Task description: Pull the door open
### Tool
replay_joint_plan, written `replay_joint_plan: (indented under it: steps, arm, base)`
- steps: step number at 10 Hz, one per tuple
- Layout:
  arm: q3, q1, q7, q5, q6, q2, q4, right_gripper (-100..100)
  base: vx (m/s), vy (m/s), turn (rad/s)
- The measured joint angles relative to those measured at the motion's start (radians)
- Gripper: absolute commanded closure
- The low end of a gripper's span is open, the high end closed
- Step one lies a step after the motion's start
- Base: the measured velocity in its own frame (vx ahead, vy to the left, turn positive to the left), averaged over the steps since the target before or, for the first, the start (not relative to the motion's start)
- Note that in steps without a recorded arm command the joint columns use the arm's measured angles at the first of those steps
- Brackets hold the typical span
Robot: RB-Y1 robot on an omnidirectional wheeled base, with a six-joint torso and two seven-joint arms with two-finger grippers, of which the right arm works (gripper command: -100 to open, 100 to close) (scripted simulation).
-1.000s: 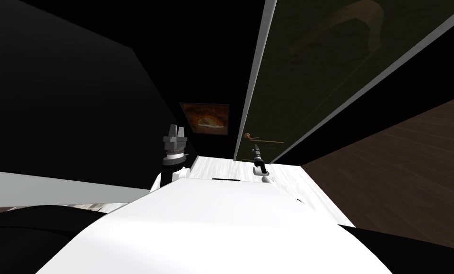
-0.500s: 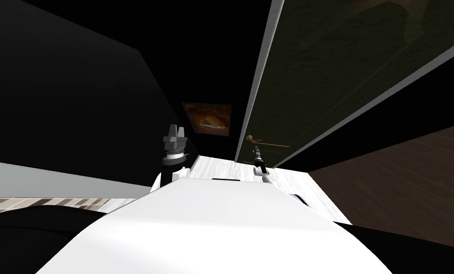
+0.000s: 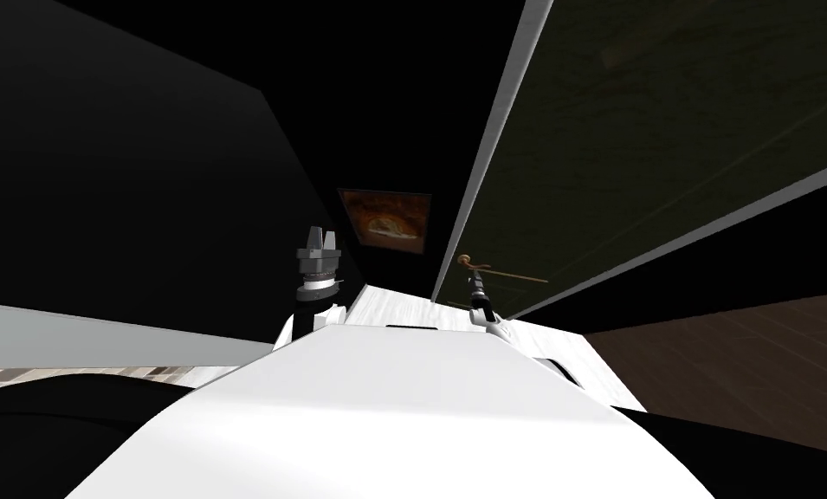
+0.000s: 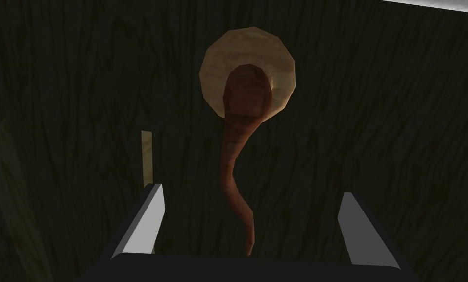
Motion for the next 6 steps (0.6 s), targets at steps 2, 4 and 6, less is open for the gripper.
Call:
replay_joint_plan:
  steps: [2, 4, 6]
  arm:
    - [-0.014, 0.004, -0.033, -0.011, -0.032, -0.038, 0.044, -100]
    - [-0.022, 0.023, -0.059, -0.018, -0.041, -0.069, 0.048, -100]
    - [-0.032, 0.042, -0.069, -0.024, -0.041, -0.083, 0.033, -100]
  base:
    - [0.163, 0.032, 0.108]
    - [0.138, 0.002, 0.108]
    - [0.112, -0.007, 0.050]
